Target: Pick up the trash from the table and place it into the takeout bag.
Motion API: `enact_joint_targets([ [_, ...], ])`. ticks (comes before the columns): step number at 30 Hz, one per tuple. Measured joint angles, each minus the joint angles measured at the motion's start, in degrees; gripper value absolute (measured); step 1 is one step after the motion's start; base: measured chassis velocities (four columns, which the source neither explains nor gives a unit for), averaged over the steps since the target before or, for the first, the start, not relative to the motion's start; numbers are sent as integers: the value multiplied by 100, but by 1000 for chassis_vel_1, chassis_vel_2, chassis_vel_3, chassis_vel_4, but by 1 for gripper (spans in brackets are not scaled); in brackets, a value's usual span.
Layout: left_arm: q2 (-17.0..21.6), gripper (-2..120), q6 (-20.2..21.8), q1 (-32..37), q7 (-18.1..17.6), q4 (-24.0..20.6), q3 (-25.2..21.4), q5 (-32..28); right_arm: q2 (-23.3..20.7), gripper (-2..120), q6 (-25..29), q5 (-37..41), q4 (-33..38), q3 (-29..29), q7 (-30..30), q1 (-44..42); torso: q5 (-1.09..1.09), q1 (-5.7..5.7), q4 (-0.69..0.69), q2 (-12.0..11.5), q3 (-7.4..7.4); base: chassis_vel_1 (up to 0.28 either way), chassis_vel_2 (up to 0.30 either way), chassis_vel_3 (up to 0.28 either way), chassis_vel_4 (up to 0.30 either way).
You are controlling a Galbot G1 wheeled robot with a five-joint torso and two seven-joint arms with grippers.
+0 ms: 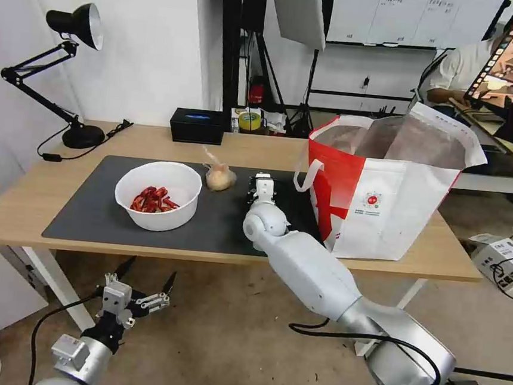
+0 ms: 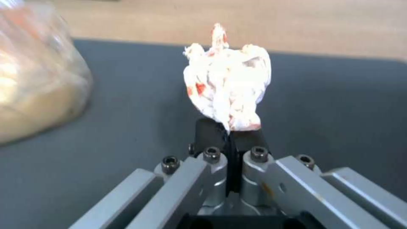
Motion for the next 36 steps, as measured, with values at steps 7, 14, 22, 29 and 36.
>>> enact_joint_targets([
  [7, -31, 100, -1, 60, -7, -70, -20, 23, -632, 0, 122, 50, 1189, -139, -259, -228, 1, 0, 0, 0, -1, 0, 0, 0, 0],
  [14, -59, 100, -1, 156, -12, -119, -29, 65, -1143, 0, 244, 65, 2226, -89, -417, -646, 1, 0, 1, 1, -1, 0, 0, 0, 0],
  [22, -55, 100, -3, 207, -17, -135, -25, 86, -1673, 0, 645, -142, 3111, 374, -1006, -1122, 1, 0, 0, 1, -1, 0, 0, 0, 0],
  [29, -55, 100, -1, 186, -27, -150, 46, 124, -2024, 0, 1118, -204, 3759, 825, -1375, -1306, 1, 0, 1, 2, -1, 0, 0, 0, 0],
  [36, -62, 100, 7, 175, -42, -179, 98, 144, -2380, 0, 1466, -86, 4148, 1408, -1238, -1336, 1, 0, 0, 2, -1, 0, 0, 0, 0],
])
